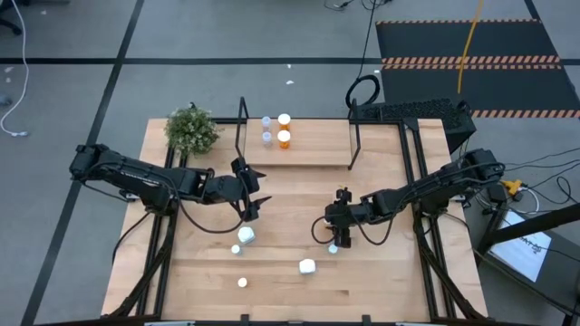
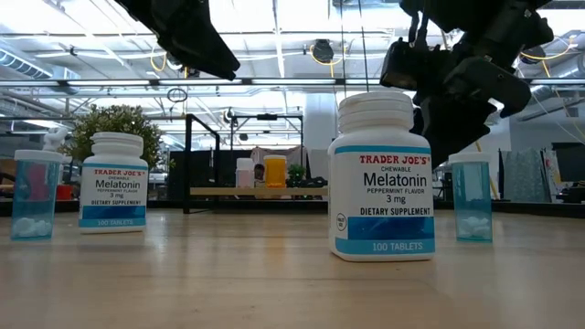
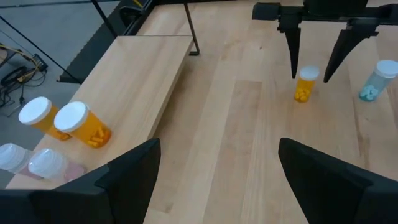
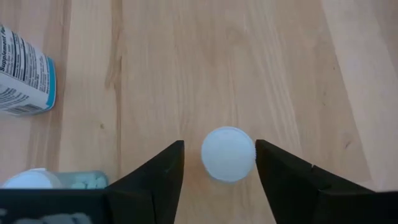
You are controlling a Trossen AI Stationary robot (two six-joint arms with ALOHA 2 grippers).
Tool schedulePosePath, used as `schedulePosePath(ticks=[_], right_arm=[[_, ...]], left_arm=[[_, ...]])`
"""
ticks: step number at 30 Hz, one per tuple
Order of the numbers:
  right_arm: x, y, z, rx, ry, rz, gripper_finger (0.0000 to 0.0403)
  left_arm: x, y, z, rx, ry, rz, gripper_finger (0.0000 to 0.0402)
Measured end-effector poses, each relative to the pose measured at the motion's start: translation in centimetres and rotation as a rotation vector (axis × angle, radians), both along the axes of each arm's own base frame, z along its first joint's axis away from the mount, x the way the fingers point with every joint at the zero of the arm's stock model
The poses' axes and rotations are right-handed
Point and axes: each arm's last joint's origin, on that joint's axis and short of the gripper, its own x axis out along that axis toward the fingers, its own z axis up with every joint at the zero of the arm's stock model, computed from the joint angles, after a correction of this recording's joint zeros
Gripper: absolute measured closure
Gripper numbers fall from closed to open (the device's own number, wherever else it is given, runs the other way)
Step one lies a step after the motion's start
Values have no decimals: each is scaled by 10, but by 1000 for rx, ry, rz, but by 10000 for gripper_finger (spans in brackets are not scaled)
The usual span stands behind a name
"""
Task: Pick and place medicine bottles onto shelf by color
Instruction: Put the right small orange pill bottle on the shelf
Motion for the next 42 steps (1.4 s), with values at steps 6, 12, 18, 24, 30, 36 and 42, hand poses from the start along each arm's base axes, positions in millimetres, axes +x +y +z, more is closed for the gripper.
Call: schedulePosePath(ticks=[6,12,18,24,30,36,42], right_arm=[[0,0,0,0,0,0,234],[0,0,0,-4,1,4,257],[0,0,0,-10,1,12,276],[0,0,0,-19,1,23,280],[1,-8,9,-21,-27,11,280],[9,-23,36,-22,-98,-14,279],[26,-53,74,-30,-166,-95,279]], left_arm=[[0,0,0,4,1,-3,73],[0,0,0,7,2,-5,73],[0,0,0,7,2,-5,73],[0,0,0,8,2,-5,73],[0,0,0,8,2,-6,73],[0,0,0,13,3,-9,73],[0,1,0,14,3,-7,73]])
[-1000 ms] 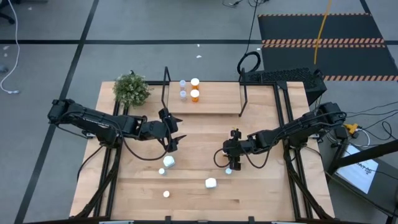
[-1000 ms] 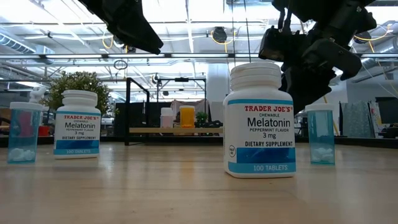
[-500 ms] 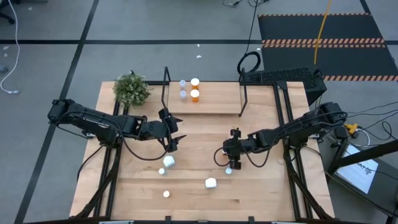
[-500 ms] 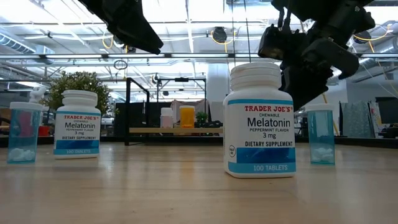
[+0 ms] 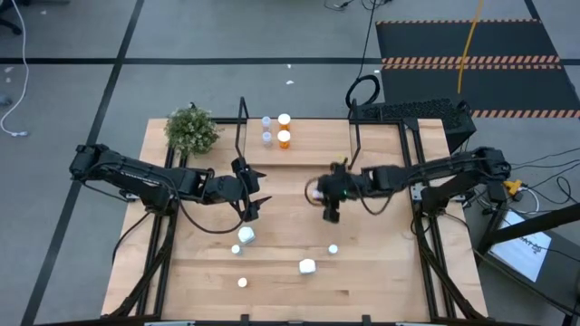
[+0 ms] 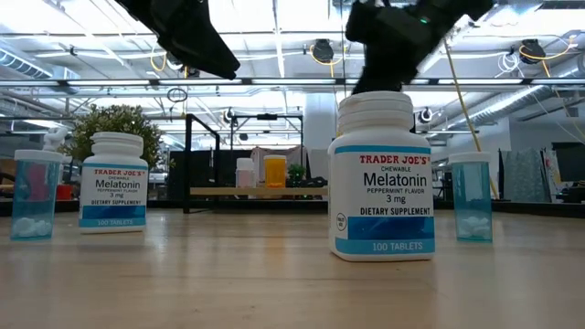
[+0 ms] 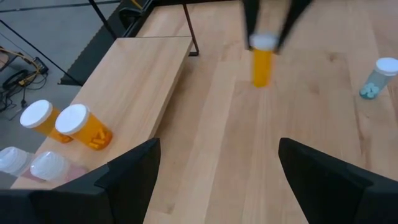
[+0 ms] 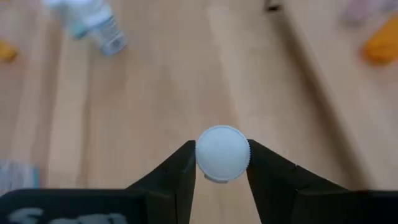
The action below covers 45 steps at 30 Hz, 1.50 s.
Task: Pick and place medicine bottles onto shelf by color
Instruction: Put the right small orange pill bottle on the shelf
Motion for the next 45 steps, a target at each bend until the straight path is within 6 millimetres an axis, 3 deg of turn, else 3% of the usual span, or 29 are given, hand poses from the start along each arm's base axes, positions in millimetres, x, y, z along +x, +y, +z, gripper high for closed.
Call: schedulePosePath(ticks=[10,21,35,45], right_arm=[[13,-61,54,-116,-109,-101,279],[20,-112,81,-178,-156,-147,279],[39,-177,26,-85,-32,-189,279],[45,-197,-2,-30,0,-196,279]], left_arm=[[0,0,0,2,1,1,73],[2,2,2,13,-17,-3,73],[3,7,3,2,-37,11,73],[4,10,3,-3,-36,14,73]])
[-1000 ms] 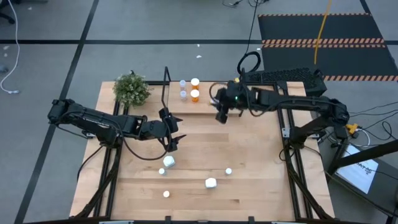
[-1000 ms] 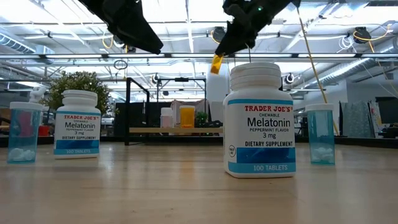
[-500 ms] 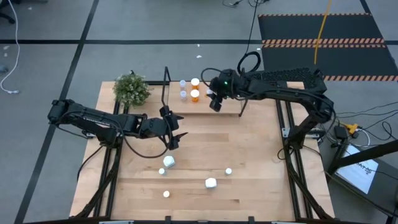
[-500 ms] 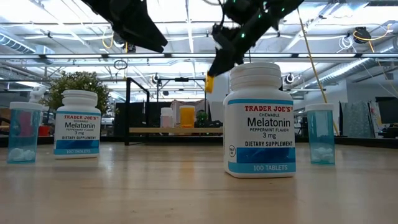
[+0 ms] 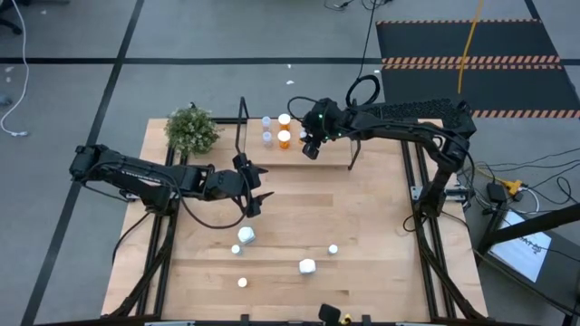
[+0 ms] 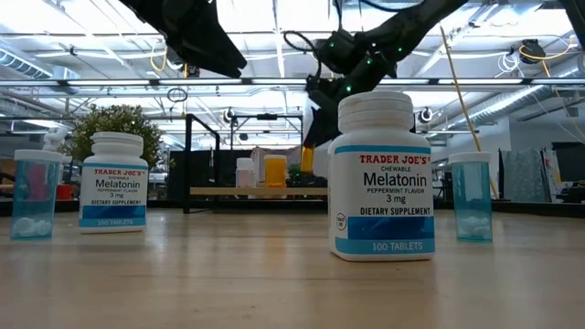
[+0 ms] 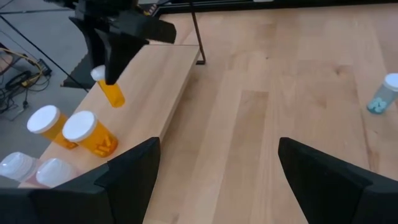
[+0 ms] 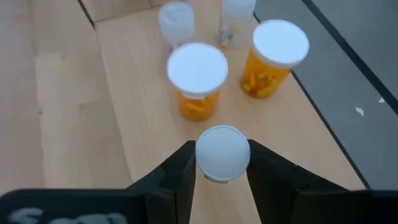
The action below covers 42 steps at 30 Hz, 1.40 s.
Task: Pick and place medicine bottles onto shelf by color
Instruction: Put the right small orange pill bottle on the shelf
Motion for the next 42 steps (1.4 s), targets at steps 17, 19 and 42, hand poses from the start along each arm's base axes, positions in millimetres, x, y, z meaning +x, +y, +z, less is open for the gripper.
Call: schedulePosePath(ticks=[17,19,42], right_arm=[[-1,-12,-9,6,-3,-35,279],[0,-12,-11,10,1,-34,279],[0,-25,-14,-8,-47,-74,279]], left_arm=[[0,0,0,-5,-5,4,73],[0,0,0,-5,-6,4,73],[1,0,1,0,-15,1,73]])
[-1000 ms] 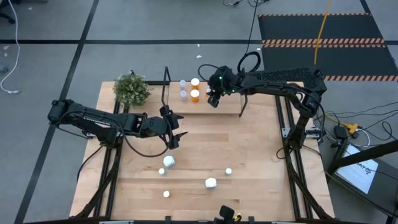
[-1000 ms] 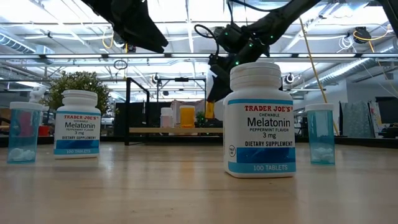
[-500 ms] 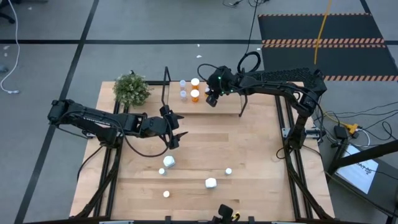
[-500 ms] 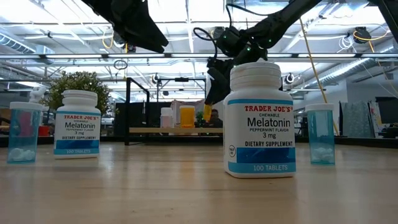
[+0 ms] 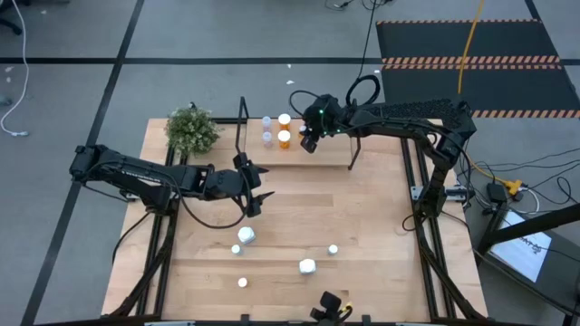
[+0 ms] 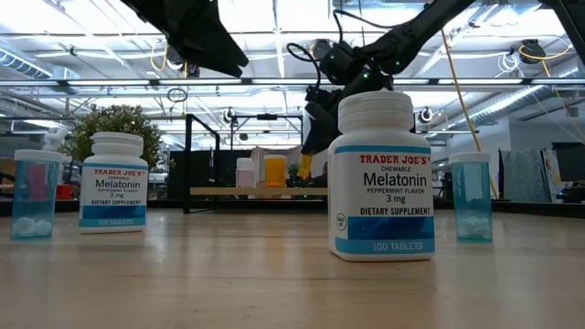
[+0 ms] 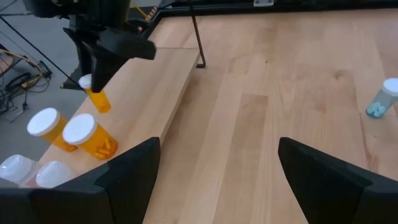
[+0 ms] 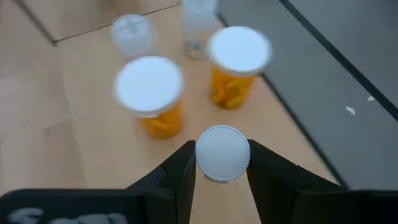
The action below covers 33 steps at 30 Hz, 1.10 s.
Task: Pick and place medicine bottles onto shelf by color
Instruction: Put the right small orange pill bottle on the shelf
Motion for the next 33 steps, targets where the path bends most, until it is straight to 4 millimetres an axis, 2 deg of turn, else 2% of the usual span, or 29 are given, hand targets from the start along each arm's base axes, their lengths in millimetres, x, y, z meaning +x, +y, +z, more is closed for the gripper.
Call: schedulePosePath(ticks=[6,10,15,25,33], right_arm=[[-6,-14,3,-17,-38,-44,279],[-5,-23,-4,-1,-67,-64,279],[-4,-27,-9,13,-56,-67,279],[-4,-42,3,-12,-88,-63,279],[4,-44,-7,17,-12,-38,279]], left_arm=[[2,0,4,-3,-45,-5,73],[3,-1,5,-13,-56,-25,73],[3,-1,5,-12,-59,-25,73],[4,1,5,1,-57,-28,73],[4,1,6,1,-62,-29,73]])
